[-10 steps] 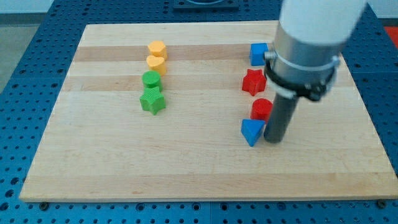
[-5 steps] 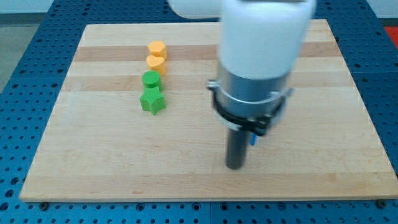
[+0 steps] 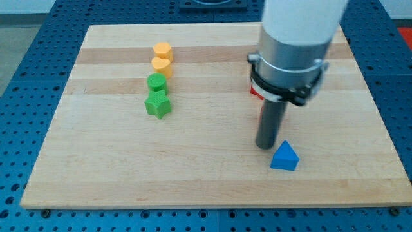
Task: Separate the red circle from the blue triangle
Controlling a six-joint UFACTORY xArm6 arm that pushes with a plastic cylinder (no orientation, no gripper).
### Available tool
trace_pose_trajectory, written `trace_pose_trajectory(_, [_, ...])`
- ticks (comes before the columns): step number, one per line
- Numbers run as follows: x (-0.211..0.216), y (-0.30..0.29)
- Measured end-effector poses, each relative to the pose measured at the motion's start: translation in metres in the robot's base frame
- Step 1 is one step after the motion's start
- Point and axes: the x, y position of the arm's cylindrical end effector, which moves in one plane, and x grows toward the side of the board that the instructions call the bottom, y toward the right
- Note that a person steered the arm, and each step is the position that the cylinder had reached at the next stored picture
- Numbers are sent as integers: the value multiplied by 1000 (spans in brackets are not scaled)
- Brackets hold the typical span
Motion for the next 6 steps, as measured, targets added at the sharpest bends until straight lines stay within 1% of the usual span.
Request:
trace_pose_trajectory(1, [-16, 14])
trace_pose_trajectory(3, [-16, 34])
trace_pose_trajectory(4, [-11, 77])
trace_pose_trajectory(5, [-54, 103])
trace_pose_trajectory(6, [-79, 60])
